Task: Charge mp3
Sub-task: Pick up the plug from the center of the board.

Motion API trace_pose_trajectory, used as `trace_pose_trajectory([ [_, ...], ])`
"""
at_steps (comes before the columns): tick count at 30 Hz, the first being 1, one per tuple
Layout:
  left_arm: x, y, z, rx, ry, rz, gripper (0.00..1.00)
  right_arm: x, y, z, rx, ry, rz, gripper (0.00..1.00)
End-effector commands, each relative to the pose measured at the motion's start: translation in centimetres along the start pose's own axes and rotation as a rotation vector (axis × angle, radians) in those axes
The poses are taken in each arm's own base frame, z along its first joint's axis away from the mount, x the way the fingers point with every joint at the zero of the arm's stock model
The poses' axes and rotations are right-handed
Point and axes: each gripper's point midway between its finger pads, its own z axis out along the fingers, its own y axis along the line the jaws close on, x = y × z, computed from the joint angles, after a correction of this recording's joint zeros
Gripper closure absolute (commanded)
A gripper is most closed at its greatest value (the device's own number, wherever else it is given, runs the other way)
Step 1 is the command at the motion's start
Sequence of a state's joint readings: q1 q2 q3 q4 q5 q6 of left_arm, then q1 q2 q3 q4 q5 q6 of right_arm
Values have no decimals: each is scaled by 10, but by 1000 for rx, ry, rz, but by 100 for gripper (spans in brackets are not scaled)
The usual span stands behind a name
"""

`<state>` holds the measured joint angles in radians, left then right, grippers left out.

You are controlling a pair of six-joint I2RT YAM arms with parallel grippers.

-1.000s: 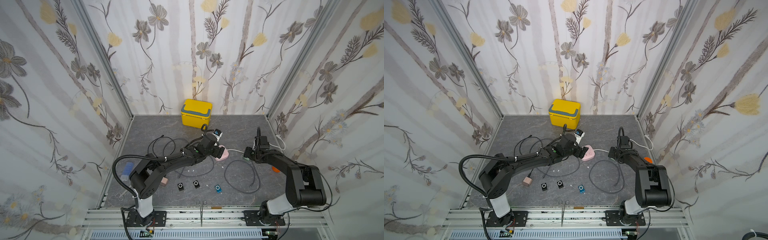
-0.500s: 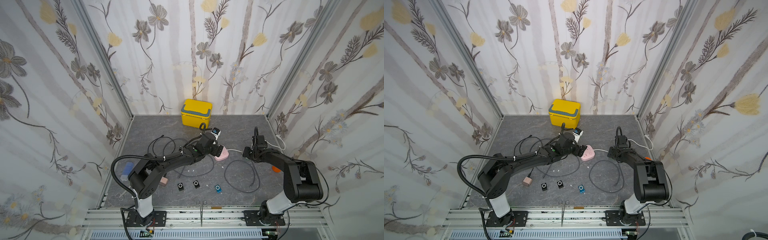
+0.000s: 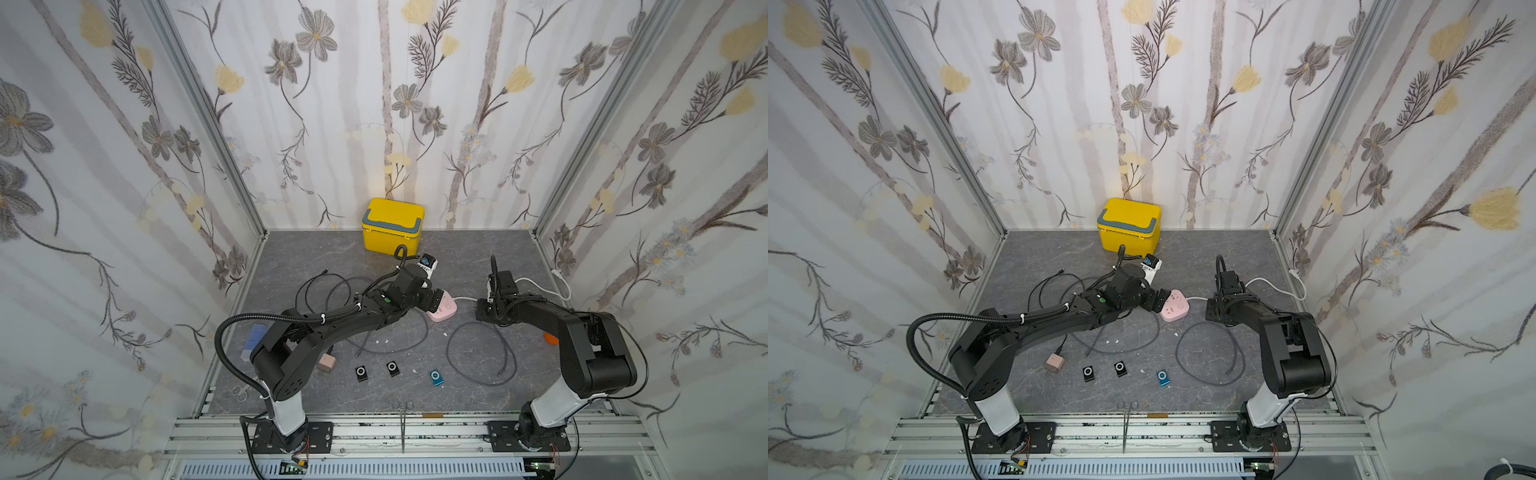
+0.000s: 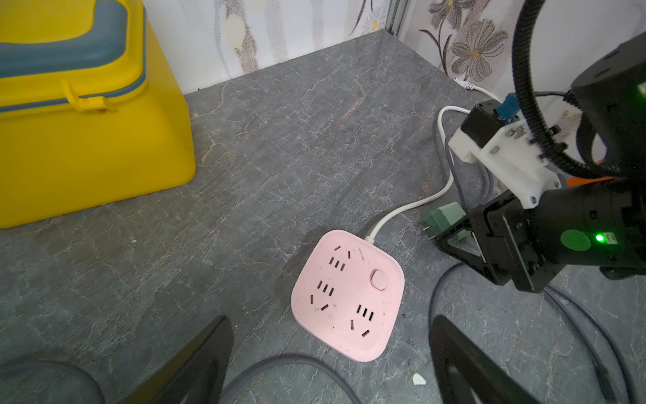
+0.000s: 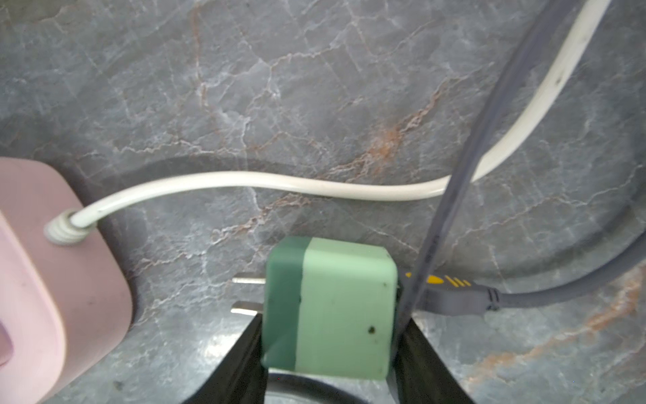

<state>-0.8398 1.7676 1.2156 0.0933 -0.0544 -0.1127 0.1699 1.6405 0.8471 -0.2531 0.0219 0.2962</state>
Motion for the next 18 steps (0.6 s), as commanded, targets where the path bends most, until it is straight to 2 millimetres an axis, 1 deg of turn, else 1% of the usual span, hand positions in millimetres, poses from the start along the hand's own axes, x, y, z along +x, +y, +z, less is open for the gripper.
trace_pose_trajectory([
  [1, -4, 3, -5, -8, -12, -17, 9, 21, 3, -3, -7, 74, -34, 52],
  [4, -4, 4, -9, -11, -14, -21, 9, 25, 12, -8, -32, 77, -59, 52],
  [6, -3, 4, -11, -10, -14, -25, 9, 31, 21, -9, -60, 92, -84, 52],
  [8, 0, 4, -11, -8, -6, -27, 9, 29, 30, -19, -90, 71, -111, 52],
  [14, 6, 2, -11, 9, 12, -37, 9, 36, 58, -31, -165, 67, -227, 52],
  [18, 14, 3, -11, 7, 36, -42, 9, 40, 71, -34, -225, 61, -284, 48],
])
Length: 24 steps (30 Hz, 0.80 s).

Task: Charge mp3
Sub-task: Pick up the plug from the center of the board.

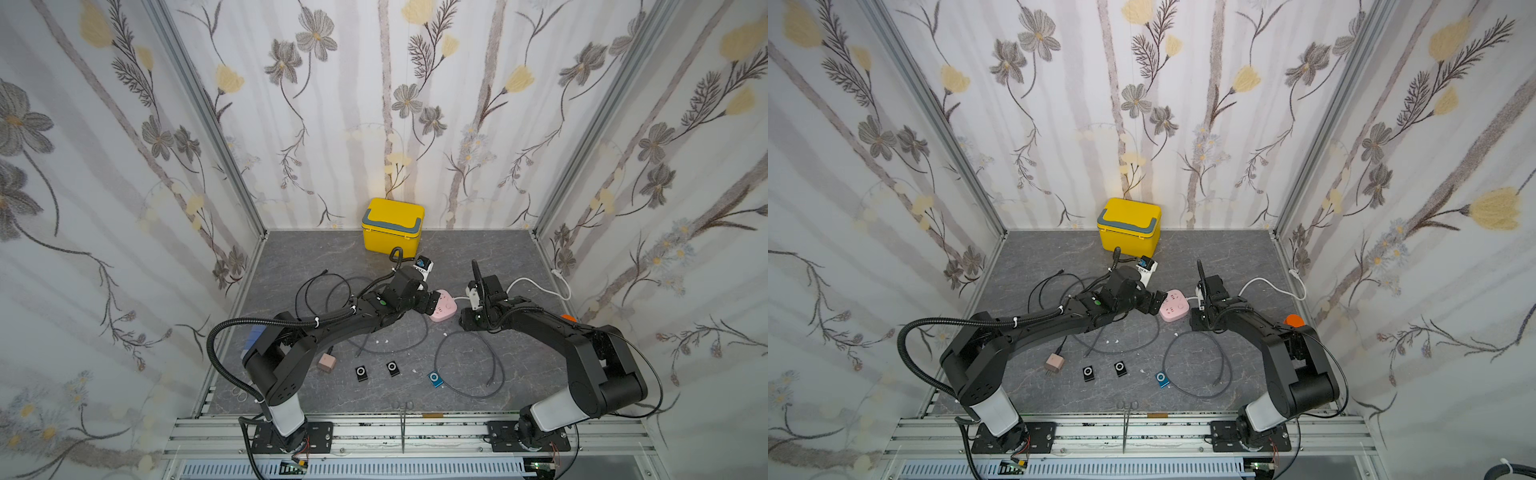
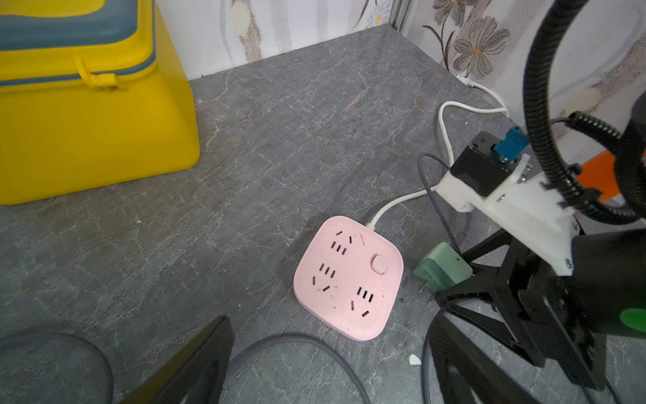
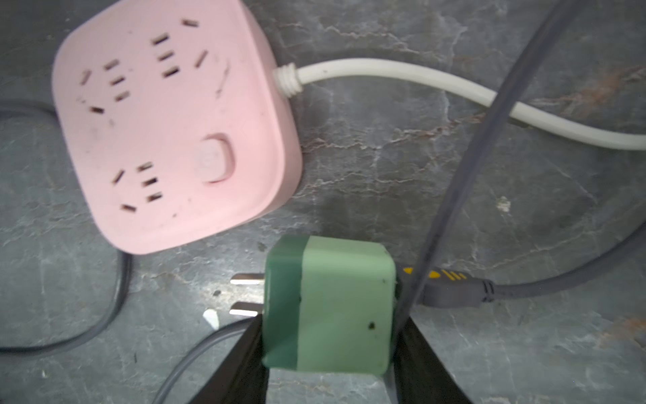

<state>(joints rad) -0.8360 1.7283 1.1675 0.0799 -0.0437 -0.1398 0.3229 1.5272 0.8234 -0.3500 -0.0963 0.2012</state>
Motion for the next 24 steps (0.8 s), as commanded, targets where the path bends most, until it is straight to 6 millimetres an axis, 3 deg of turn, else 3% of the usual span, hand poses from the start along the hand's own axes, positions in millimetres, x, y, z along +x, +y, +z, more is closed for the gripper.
trace_pose_trajectory([
  [1, 5, 2, -1, 1, 19, -22, 9, 1, 13, 0, -66, -2, -63, 48],
  [13, 28, 0, -1, 70, 105, -35, 9, 3, 20, 6, -91, 21, -76, 40],
  [18, 44, -7, -2, 130, 135, 88, 9, -11, 21, -15, -90, -54, -31, 37],
  [24, 61, -18, 10, 152, 173, 312, 10, -37, 7, -46, -79, -182, 86, 36],
])
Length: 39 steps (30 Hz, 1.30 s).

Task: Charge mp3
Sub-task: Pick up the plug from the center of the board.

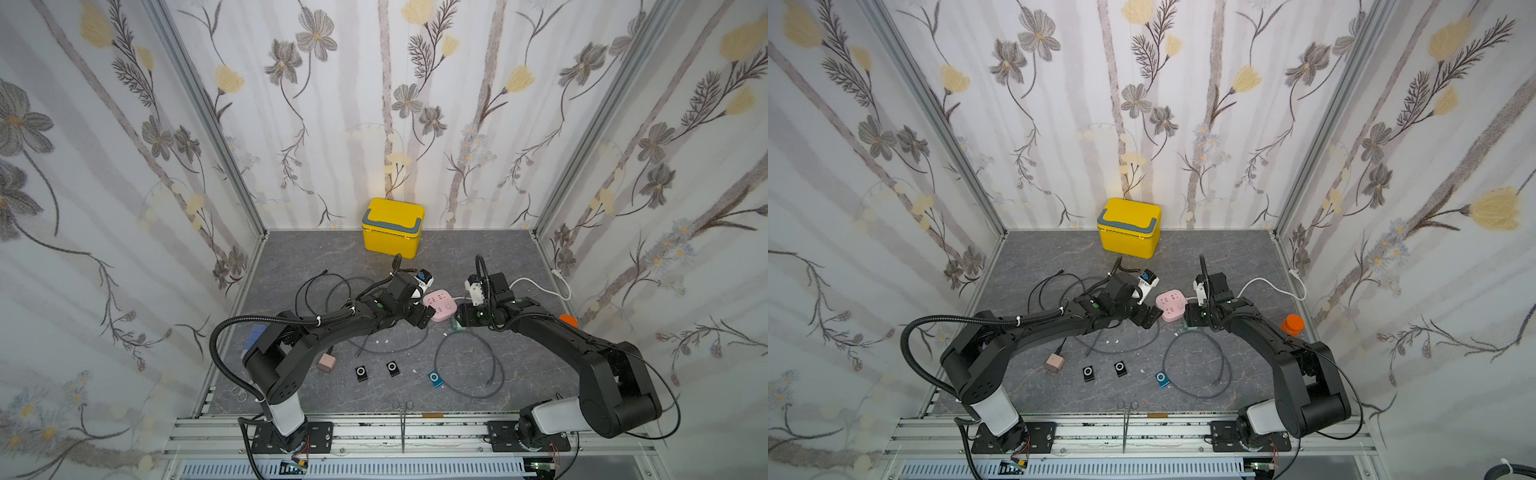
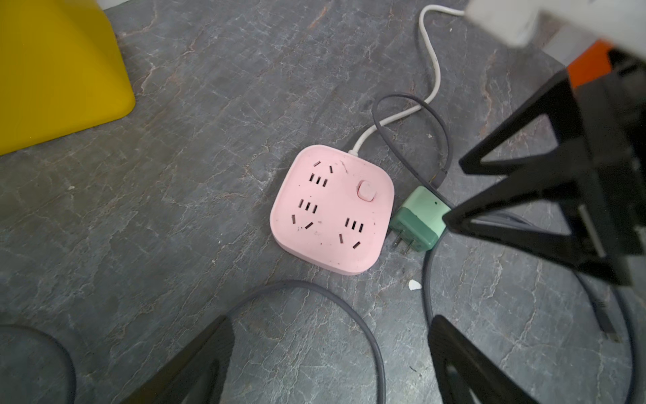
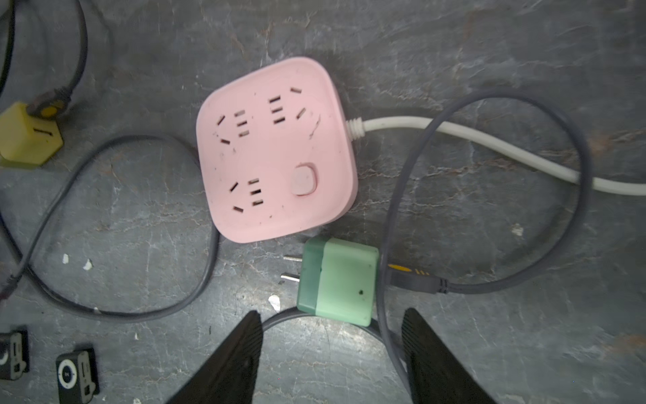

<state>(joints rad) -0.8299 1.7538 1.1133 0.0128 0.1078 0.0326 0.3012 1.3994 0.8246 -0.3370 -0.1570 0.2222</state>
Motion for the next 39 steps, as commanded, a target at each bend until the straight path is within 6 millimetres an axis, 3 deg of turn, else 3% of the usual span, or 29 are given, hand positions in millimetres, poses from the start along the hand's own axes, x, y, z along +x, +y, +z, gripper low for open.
trace_pose_trajectory([
  [1, 4, -11, 10, 26, 23, 188, 10, -19, -6, -14, -3, -80, 85, 36],
  [5, 6, -29, 26, 69, 39, 339, 12, -35, -20, -30, -33, -158, 171, 38],
  [11, -1, -55, 49, 165, 20, 447, 14, -44, -33, -48, -24, -234, 215, 44],
  [12, 6, -58, 54, 180, 36, 462, 14, -44, -33, -50, -23, -242, 216, 44],
  [13, -6, -63, 56, 183, 11, 480, 14, -45, -34, -52, -22, -249, 218, 45],
  [19, -12, -76, 71, 248, -2, 509, 14, -48, -36, -59, -31, -275, 219, 48],
  [26, -6, -80, 94, 283, 48, 524, 15, -50, -33, -62, -43, -290, 212, 49],
  [39, 13, -85, 108, 341, 103, 524, 27, -51, -33, -67, -44, -305, 211, 51],
])
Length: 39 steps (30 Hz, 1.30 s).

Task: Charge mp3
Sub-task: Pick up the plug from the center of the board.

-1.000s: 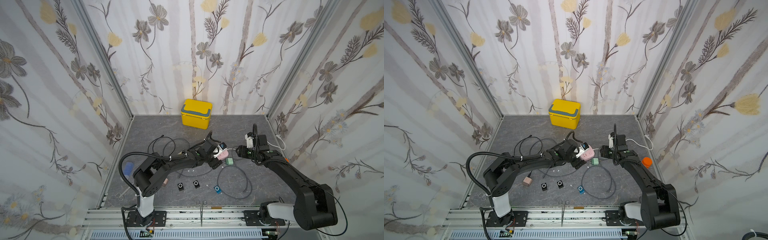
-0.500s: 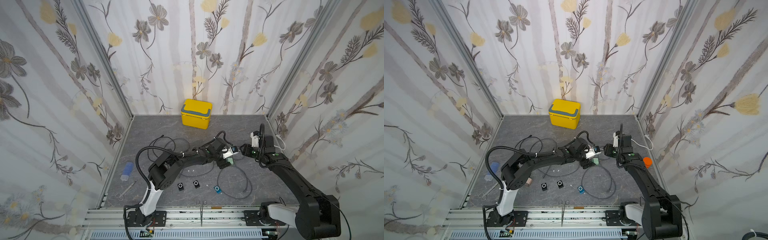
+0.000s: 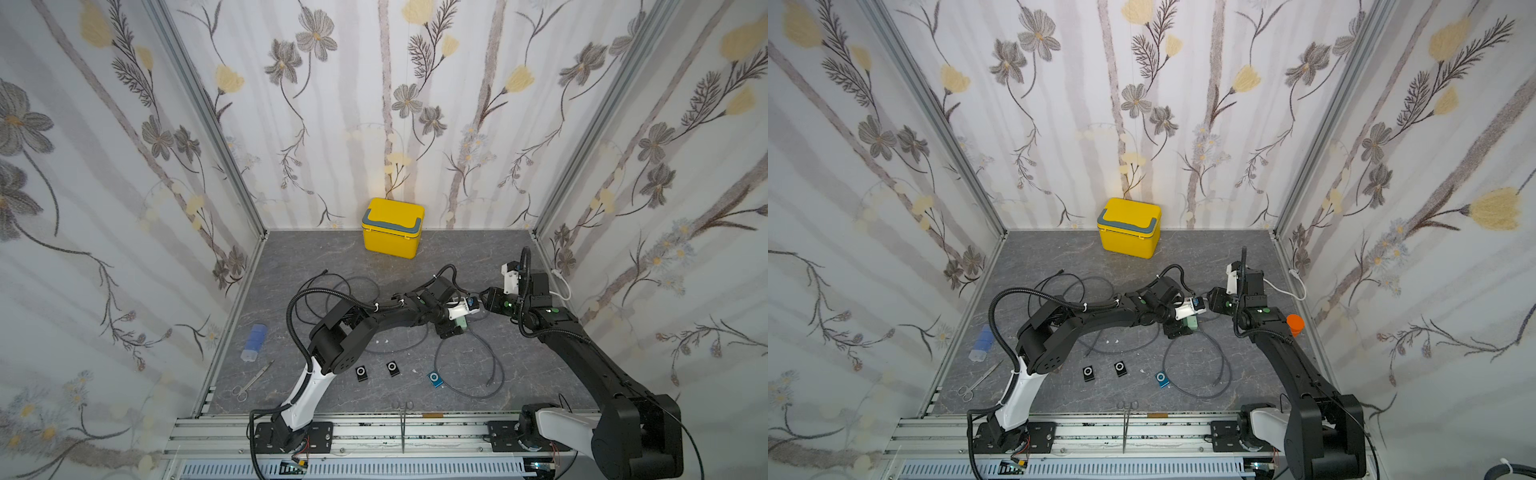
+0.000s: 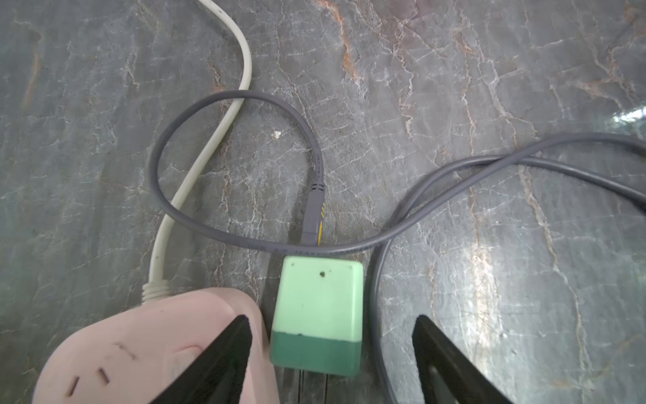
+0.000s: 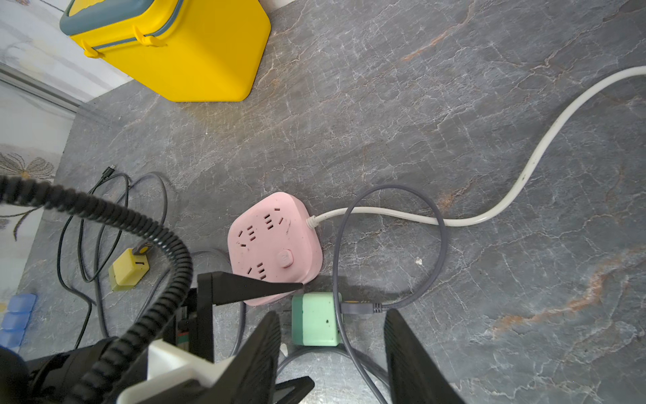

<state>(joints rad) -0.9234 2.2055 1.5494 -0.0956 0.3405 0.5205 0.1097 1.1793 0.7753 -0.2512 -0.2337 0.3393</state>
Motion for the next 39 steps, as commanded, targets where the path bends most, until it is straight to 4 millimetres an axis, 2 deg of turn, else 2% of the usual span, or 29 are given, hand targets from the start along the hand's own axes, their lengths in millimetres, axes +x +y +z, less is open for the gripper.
trace_pose_trajectory([
  [1, 7, -2, 6, 20, 30, -14, 29, -4, 3, -2, -15, -23, 2, 51],
  [10, 15, 5, 17, 10, 58, -59, 35, -3, 4, -7, -18, -28, 0, 51],
  [13, 21, 7, 15, 17, 66, -75, 43, -4, 6, -8, -26, -32, 4, 51],
  [15, 24, 6, 14, 23, 73, -80, 47, 9, 2, -4, -26, -3, 17, 51],
  [19, 25, 5, 11, 24, 56, -90, 65, 14, 2, -2, -36, 7, 27, 51],
  [24, 11, 11, 2, -3, 12, -99, 69, 22, 5, 1, -63, 30, 38, 51],
  [32, -24, 22, -37, -73, -67, -86, 75, 33, 12, 8, -123, 61, 48, 51],
  [39, -29, 20, -54, -91, -75, -85, 77, 49, 20, 20, -153, 115, 16, 50],
])
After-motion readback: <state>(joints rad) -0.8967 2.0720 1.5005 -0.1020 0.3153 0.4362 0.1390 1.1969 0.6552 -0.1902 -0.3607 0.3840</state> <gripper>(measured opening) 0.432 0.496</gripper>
